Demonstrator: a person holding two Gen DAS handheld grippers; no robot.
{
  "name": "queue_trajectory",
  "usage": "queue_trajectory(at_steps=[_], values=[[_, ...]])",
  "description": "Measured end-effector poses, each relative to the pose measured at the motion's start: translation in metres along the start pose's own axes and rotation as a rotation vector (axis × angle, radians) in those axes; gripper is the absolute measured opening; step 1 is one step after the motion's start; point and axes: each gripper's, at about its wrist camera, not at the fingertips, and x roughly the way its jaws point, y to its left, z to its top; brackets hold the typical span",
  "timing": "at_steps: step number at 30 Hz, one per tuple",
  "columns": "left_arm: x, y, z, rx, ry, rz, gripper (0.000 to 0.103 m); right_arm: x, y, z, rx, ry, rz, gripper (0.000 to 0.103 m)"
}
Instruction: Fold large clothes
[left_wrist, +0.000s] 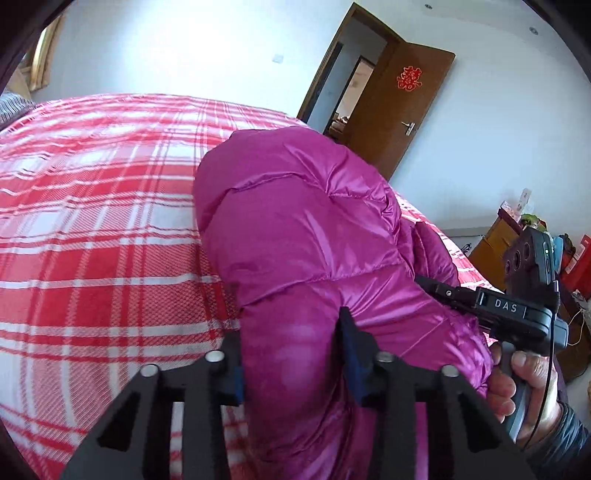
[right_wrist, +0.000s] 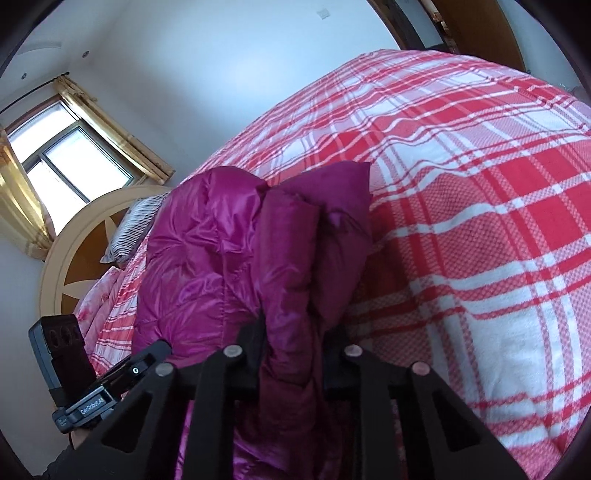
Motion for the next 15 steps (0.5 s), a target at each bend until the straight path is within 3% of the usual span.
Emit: queue_trajectory(at_steps=[2, 8, 15], values=[[-0.015, -0.003, 0.0, 0.009, -0.017, 0.005, 0.032, -0.006, 0.01, -0.004, -0.015, -0.018, -0.003, 0.021], [-0.067, 0.005, 0.004, 0.013, -0.047, 0.096, 0.03, -0.015, 0.054, -0.01, -0.064, -0.051, 0.058, 0.02], [-0.119, 0.035, 0.001, -0.007, -0.097, 0.209, 0.03, 0.011, 0.119, -0.017, -0.143, -0.015, 0.136, 0.019]])
